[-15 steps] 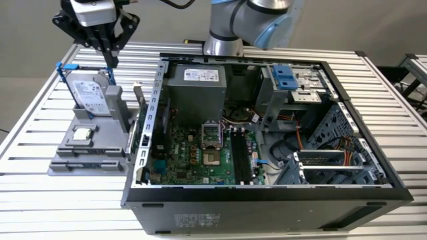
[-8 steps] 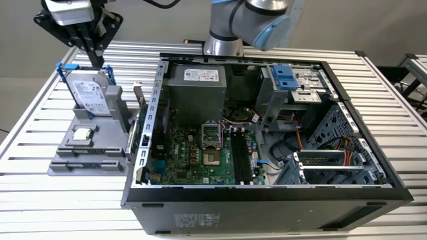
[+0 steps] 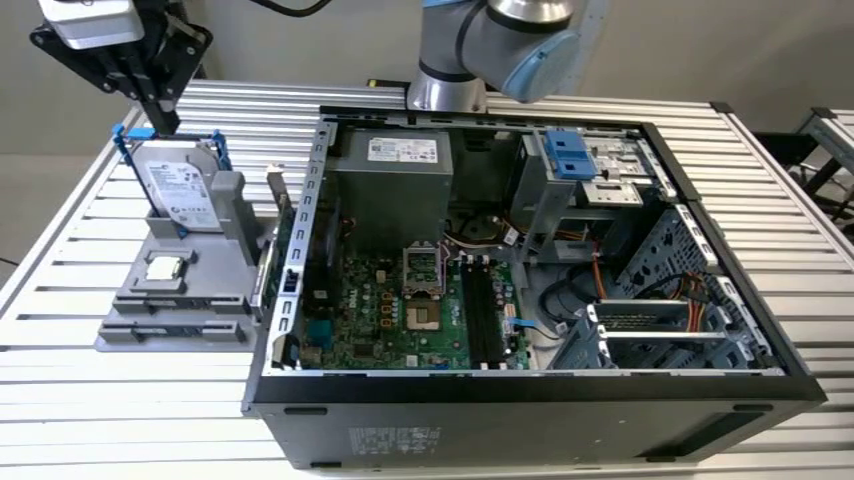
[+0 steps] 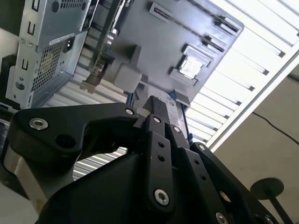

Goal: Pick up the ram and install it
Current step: 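Reach for the ram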

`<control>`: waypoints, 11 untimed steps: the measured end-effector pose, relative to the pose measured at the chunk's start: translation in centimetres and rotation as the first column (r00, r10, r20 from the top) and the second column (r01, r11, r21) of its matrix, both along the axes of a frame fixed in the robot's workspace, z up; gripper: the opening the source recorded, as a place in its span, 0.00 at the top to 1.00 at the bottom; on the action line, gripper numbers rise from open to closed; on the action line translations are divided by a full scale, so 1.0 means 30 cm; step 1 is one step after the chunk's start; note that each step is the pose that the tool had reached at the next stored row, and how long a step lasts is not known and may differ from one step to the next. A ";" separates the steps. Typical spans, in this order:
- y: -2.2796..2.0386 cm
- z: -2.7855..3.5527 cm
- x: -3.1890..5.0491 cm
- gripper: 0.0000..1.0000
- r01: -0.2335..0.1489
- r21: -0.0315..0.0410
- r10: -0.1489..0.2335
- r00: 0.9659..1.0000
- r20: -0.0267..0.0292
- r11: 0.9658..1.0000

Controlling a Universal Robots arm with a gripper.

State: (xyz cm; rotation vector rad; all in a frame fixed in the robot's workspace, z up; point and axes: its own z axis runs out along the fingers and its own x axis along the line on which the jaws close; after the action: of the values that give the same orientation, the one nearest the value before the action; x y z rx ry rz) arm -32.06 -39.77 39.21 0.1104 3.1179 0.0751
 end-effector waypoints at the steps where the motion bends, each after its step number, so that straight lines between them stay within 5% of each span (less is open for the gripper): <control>1: 0.000 0.000 -0.008 1.00 0.000 0.000 0.000 1.000 0.000 1.000; 11: 0.001 -0.001 -0.079 1.00 0.000 0.000 0.000 1.000 0.000 1.000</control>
State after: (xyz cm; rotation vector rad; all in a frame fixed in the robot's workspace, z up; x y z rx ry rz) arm -34.42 -39.76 39.18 0.1104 3.1180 0.0750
